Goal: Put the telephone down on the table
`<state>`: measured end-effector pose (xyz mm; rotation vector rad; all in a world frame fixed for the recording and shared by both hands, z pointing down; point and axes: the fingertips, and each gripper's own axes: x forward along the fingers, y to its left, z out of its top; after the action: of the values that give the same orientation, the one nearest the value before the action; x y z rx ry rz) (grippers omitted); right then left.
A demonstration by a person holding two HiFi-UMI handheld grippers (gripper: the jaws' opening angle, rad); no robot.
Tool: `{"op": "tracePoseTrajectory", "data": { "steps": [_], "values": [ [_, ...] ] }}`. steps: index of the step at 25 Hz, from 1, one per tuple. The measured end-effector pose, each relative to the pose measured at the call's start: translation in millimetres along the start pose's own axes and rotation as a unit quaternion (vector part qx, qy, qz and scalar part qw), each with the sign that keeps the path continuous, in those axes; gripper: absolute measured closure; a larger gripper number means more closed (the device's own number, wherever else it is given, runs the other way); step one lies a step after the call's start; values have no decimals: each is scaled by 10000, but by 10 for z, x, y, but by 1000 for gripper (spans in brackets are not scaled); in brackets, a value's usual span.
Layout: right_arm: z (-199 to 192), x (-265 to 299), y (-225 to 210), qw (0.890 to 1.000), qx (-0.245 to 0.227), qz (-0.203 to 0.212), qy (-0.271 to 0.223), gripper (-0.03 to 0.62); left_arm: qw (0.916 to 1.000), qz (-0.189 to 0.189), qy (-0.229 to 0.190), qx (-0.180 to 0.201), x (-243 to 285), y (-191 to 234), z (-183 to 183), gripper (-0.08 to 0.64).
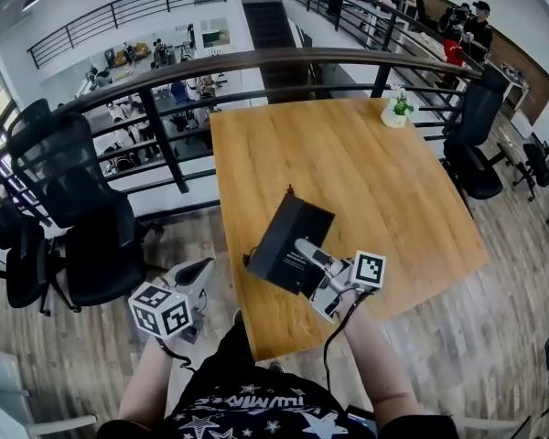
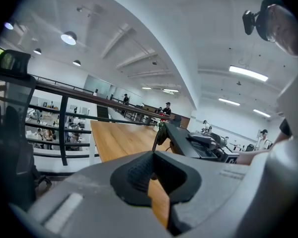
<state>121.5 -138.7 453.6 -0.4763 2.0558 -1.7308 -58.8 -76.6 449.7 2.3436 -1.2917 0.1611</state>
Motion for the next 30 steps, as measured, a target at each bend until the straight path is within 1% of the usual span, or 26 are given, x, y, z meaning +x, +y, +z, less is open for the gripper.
{"op": "tracePoseTrajectory", "data": {
  "steps": [3,5,9,13,18,21,25,27,30],
  "values": [
    [183,325,27,9999,48,-18,-92,430,9999,-146,-6,11,149,299,339,558],
    [393,535,-44,9998,96,-75,-170,430,9998,-190,36,14,358,564,490,558],
    [1032,926,-307,9993,-91,-302,-188,430,9995,-303,17,-80,1017,1124,688,558],
    [1637,1313,-477,9990,-198,-341,-186,430,9994,-341,51,15,1545,1546,940,558],
    [2064,1587,-763,9970,-534,-549,108,430,9991,-423,-20,68,1940,1775,1020,558],
    [2361,1864,-877,9968,-524,-552,231,430,9991,-416,27,40,2193,2010,1151,558],
    [2769,2161,-1050,9984,-372,-411,95,430,9993,-375,45,-71,2525,2290,1246,558],
    [2988,2251,-1145,9984,-388,-401,22,430,9992,-379,46,-148,2689,2365,1265,558],
    [3239,2374,-1279,9977,-489,-464,53,430,9990,-386,111,-194,2879,2457,1247,558]
  ]
}}
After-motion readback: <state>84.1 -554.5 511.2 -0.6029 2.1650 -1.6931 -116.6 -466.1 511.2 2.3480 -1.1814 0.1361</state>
